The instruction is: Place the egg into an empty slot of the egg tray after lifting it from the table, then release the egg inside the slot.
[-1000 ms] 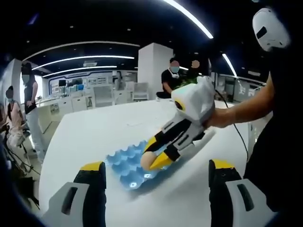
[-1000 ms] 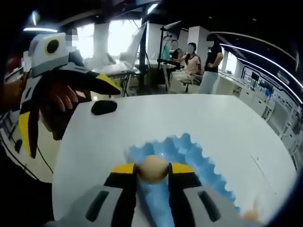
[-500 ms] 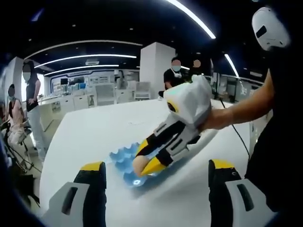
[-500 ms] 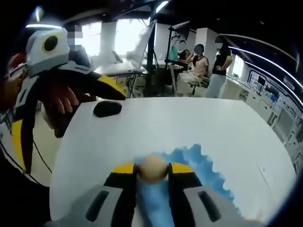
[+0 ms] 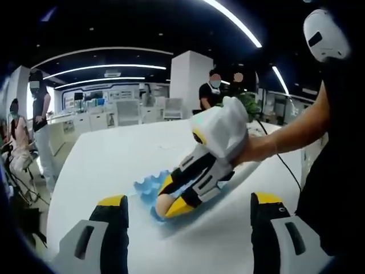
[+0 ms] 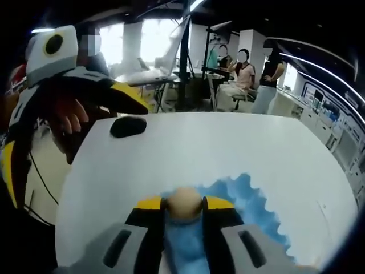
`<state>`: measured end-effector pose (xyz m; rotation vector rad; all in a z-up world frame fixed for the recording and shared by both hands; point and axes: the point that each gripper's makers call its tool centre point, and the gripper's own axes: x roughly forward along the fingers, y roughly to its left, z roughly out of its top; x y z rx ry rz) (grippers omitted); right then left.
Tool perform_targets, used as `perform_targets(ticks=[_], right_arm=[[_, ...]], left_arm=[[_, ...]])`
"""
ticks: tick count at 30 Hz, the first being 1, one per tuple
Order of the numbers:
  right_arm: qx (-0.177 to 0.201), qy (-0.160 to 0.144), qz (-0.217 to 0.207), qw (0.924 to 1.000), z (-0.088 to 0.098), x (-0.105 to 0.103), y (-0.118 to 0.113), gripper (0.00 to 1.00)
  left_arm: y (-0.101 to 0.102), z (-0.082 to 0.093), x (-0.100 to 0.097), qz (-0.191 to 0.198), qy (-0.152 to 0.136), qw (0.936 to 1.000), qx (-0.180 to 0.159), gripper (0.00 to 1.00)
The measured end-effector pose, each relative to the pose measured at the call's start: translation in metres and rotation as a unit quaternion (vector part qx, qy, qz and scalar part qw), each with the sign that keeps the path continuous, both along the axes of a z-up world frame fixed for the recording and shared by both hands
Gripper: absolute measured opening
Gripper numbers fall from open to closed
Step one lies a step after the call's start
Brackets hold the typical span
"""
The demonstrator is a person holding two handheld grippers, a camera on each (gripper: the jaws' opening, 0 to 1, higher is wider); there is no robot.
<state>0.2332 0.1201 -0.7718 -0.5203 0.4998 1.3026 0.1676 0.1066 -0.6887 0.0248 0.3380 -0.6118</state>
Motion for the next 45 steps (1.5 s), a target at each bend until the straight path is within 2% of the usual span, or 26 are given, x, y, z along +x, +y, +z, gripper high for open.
perform_targets(ticks=[10, 17, 23, 30, 37, 45], right_arm=[[-0.015, 0.004, 0.006, 0.9999, -0.013, -0.001, 0.0, 0.25], [-0.009, 0.004, 0.006, 0.9999, -0.012, -0.002, 0.0, 0.26], [-0.011, -0.006, 0.014, 0.9998, -0.013, -0.004, 0.0, 0.26], [-0.006, -0.037, 0.036, 0.9986, -0.015, -0.006, -0.001, 0.27], [-0.002, -0.043, 0.047, 0.998, -0.014, -0.01, -0.002, 0.32], [0.018, -0.049, 0.034, 0.9981, -0.005, -0.007, -0.008, 0.29]], left_arm=[[0.001, 0.0, 0.003, 0.0, 0.0, 1.0, -0.001, 0.89], [0.001, 0.0, 0.004, 0.0, -0.001, 1.0, -0.001, 0.89], [0.002, 0.001, 0.005, -0.001, -0.001, 1.0, 0.002, 0.89], [0.001, 0.002, 0.004, -0.001, -0.004, 1.0, 0.004, 0.88], [0.0, 0.005, 0.004, -0.002, -0.007, 1.0, 0.005, 0.88], [-0.002, 0.007, 0.005, -0.004, -0.01, 0.9999, 0.007, 0.88]])
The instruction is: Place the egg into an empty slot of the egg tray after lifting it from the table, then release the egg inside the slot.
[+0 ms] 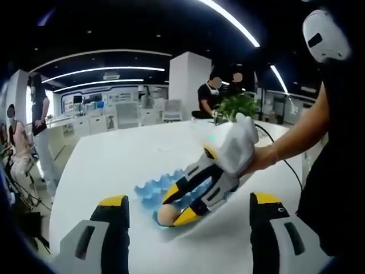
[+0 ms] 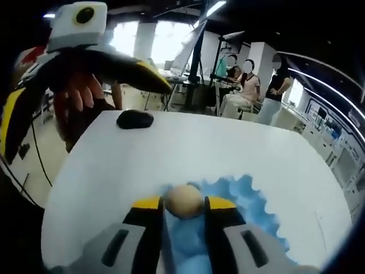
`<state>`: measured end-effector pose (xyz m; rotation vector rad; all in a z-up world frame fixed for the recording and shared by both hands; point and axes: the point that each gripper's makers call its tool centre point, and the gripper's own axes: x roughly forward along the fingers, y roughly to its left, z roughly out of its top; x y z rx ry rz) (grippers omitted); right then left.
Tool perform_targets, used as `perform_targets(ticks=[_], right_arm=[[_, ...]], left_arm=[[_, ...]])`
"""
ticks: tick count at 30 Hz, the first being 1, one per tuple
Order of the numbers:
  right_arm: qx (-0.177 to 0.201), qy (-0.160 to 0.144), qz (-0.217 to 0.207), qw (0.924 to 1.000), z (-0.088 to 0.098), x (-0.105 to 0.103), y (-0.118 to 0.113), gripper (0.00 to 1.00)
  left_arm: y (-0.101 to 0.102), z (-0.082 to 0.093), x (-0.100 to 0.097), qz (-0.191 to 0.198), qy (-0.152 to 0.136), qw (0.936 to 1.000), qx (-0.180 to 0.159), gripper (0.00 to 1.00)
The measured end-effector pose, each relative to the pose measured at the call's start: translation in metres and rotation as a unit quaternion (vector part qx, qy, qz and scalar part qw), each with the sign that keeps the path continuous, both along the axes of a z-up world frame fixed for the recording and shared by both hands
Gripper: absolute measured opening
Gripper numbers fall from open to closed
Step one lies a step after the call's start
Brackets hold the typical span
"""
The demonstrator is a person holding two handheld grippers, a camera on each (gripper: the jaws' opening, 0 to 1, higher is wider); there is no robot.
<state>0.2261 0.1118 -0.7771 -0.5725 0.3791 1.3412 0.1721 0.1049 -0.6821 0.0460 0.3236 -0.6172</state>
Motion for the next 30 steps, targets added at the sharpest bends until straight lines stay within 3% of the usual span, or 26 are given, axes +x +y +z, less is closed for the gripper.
perform_targets(ticks=[18, 30], right_arm=[[0.017, -0.005, -0.027, 0.9995, 0.012, 0.003, -0.027, 0.28], [0.026, -0.009, -0.069, 0.9973, 0.015, 0.015, -0.061, 0.28]], left_arm=[[-0.006, 0.003, 0.001, -0.011, -0.004, 0.9999, 0.005, 0.87], [-0.011, 0.004, 0.004, -0.015, -0.006, 0.9999, 0.004, 0.87]])
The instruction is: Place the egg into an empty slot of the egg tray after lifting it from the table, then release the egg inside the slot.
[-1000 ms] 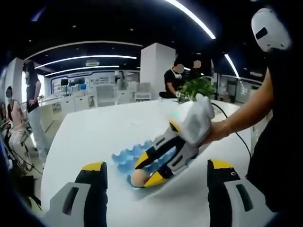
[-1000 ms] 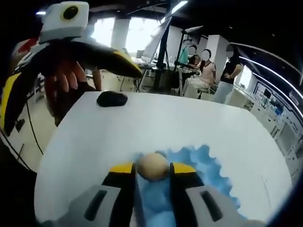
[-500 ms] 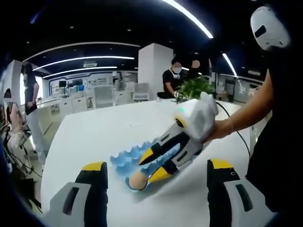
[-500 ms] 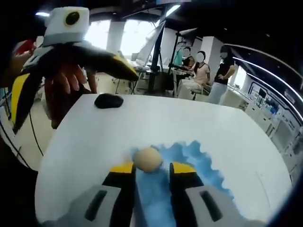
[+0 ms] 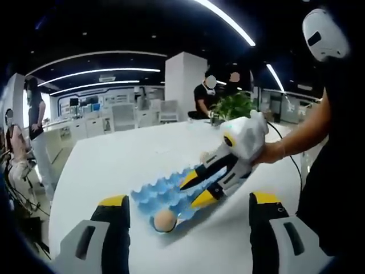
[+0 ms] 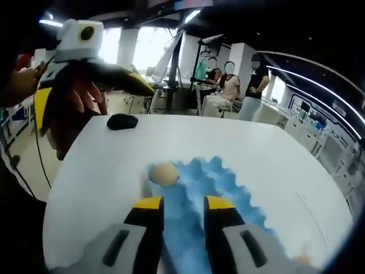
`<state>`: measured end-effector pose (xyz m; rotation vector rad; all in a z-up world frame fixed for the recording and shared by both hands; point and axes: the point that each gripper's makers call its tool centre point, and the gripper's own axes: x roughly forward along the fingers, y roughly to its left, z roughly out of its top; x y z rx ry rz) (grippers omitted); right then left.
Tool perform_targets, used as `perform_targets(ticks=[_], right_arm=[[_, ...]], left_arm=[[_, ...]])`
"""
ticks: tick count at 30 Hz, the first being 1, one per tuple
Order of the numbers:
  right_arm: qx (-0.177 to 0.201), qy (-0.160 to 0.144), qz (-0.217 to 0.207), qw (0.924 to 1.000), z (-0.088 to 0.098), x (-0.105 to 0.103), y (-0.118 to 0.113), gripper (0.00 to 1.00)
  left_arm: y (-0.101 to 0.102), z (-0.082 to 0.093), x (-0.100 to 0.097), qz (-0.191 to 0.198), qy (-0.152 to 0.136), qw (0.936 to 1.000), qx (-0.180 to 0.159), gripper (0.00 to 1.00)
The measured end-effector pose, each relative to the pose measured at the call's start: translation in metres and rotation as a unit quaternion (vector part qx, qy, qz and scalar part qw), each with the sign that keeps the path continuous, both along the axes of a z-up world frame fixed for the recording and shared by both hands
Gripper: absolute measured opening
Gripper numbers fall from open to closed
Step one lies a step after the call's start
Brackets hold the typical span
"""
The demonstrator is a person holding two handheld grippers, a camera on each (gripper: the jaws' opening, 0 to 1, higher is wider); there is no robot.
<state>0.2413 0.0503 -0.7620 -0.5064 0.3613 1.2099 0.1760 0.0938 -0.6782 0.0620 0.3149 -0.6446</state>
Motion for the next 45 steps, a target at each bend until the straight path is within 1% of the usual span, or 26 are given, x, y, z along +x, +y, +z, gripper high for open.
perform_targets(ticks=[5, 11, 17, 19, 25, 26, 30, 34, 35, 37, 40, 42, 43, 45], right_arm=[[0.002, -0.004, -0.006, 1.0, 0.003, 0.0, -0.011, 0.27], [-0.005, -0.006, -0.018, 0.9998, -0.001, 0.002, -0.029, 0.27], [-0.005, -0.004, -0.026, 0.9996, -0.001, 0.002, -0.039, 0.27], [-0.005, -0.003, -0.034, 0.9994, 0.0, 0.003, -0.047, 0.27], [-0.003, -0.007, -0.048, 0.9988, 0.002, 0.004, -0.061, 0.27], [-0.004, -0.006, -0.058, 0.9983, 0.002, 0.006, -0.067, 0.27], [-0.005, -0.005, -0.075, 0.9972, -0.001, 0.009, -0.081, 0.27], [-0.007, -0.005, -0.081, 0.9967, -0.001, 0.01, -0.088, 0.27], [-0.014, -0.008, -0.085, 0.9962, -0.003, 0.011, -0.094, 0.27], [-0.012, -0.006, -0.094, 0.9955, -0.003, 0.012, -0.101, 0.27], [-0.013, -0.005, -0.098, 0.9951, -0.003, 0.013, -0.104, 0.27], [-0.018, -0.006, -0.112, 0.9935, -0.005, 0.014, -0.118, 0.27], [-0.019, -0.006, -0.113, 0.9934, -0.005, 0.014, -0.12, 0.27], [-0.022, -0.006, -0.123, 0.9921, -0.007, 0.016, -0.13, 0.27]], left_arm=[[-0.001, 0.001, 0.0, 0.001, -0.002, 1.0, -0.003, 0.87], [-0.001, 0.001, 0.0, 0.001, -0.001, 1.0, -0.001, 0.87], [-0.001, 0.002, 0.0, 0.0, -0.002, 1.0, 0.0, 0.87], [-0.002, 0.002, 0.001, -0.001, -0.003, 1.0, -0.001, 0.87], [-0.003, 0.003, 0.001, -0.003, -0.004, 1.0, -0.001, 0.87], [-0.004, 0.003, 0.001, -0.003, -0.004, 1.0, -0.001, 0.87], [-0.004, 0.004, 0.001, -0.003, -0.006, 1.0, -0.003, 0.87], [-0.004, 0.004, 0.0, -0.004, -0.006, 1.0, -0.003, 0.87], [-0.005, 0.004, 0.0, -0.006, -0.006, 1.0, -0.002, 0.86], [-0.005, 0.004, 0.0, -0.006, -0.006, 1.0, -0.003, 0.86], [-0.006, 0.004, 0.0, -0.005, -0.006, 1.0, -0.004, 0.86], [-0.006, 0.004, 0.0, -0.006, -0.006, 1.0, -0.005, 0.86], [-0.006, 0.004, 0.0, -0.006, -0.007, 0.9999, -0.005, 0.86], [-0.007, 0.005, 0.001, -0.007, -0.007, 0.9999, -0.007, 0.86]])
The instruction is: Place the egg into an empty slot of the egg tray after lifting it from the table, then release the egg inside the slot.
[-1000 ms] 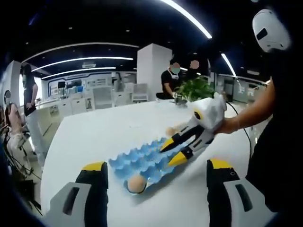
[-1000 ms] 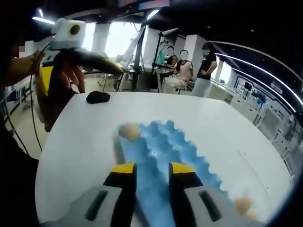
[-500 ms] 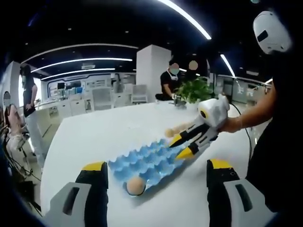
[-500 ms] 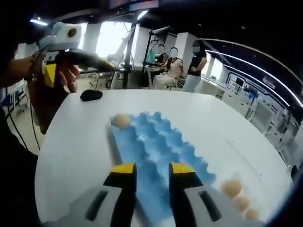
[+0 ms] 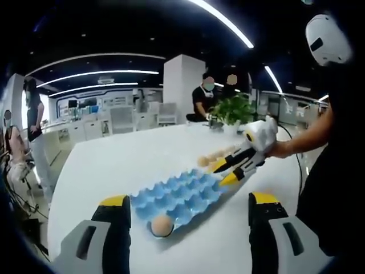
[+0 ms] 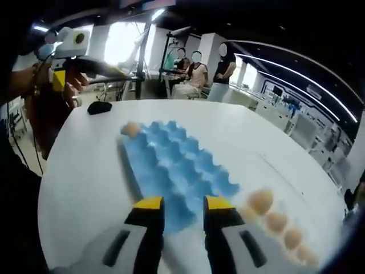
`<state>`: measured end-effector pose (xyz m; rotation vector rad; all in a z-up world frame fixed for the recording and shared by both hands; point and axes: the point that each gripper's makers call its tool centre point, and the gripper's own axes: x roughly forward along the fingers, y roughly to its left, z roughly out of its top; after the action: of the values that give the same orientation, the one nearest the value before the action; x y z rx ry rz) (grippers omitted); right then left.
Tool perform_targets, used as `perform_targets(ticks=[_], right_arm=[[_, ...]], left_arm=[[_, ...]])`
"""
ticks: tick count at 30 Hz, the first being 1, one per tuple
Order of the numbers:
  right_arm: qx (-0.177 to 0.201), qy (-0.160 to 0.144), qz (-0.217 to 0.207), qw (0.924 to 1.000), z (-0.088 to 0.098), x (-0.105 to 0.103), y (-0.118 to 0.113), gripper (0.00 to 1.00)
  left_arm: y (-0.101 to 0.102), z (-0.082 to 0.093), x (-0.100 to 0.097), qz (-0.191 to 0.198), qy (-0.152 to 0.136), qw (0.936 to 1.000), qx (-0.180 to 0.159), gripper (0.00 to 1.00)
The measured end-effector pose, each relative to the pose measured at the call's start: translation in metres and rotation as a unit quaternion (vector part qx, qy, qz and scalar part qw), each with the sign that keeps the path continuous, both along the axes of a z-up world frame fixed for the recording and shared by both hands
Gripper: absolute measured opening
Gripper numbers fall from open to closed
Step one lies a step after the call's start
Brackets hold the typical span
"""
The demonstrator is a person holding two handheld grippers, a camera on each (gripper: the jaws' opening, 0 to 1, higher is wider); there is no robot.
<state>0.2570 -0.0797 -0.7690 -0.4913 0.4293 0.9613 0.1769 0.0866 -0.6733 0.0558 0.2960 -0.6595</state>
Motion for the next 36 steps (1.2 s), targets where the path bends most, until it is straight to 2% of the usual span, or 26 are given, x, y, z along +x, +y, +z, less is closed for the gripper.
perform_targets(ticks=[13, 19, 24, 36], right_arm=[[-0.009, -0.002, -0.033, 0.9994, -0.002, 0.006, -0.03, 0.27], [-0.015, -0.005, -0.057, 0.9983, 0.002, 0.011, -0.055, 0.26], [-0.032, -0.005, -0.07, 0.997, -0.002, 0.013, -0.074, 0.26], [-0.053, 0.004, -0.093, 0.9942, -0.009, 0.013, -0.102, 0.26]], left_arm=[[-0.003, 0.003, 0.004, -0.004, -0.003, 1.0, -0.001, 0.86], [-0.001, 0.004, 0.004, -0.002, -0.005, 1.0, -0.002, 0.86], [-0.001, 0.003, 0.004, -0.003, -0.002, 1.0, -0.001, 0.86], [-0.001, 0.004, 0.005, -0.002, -0.005, 1.0, -0.003, 0.86]])
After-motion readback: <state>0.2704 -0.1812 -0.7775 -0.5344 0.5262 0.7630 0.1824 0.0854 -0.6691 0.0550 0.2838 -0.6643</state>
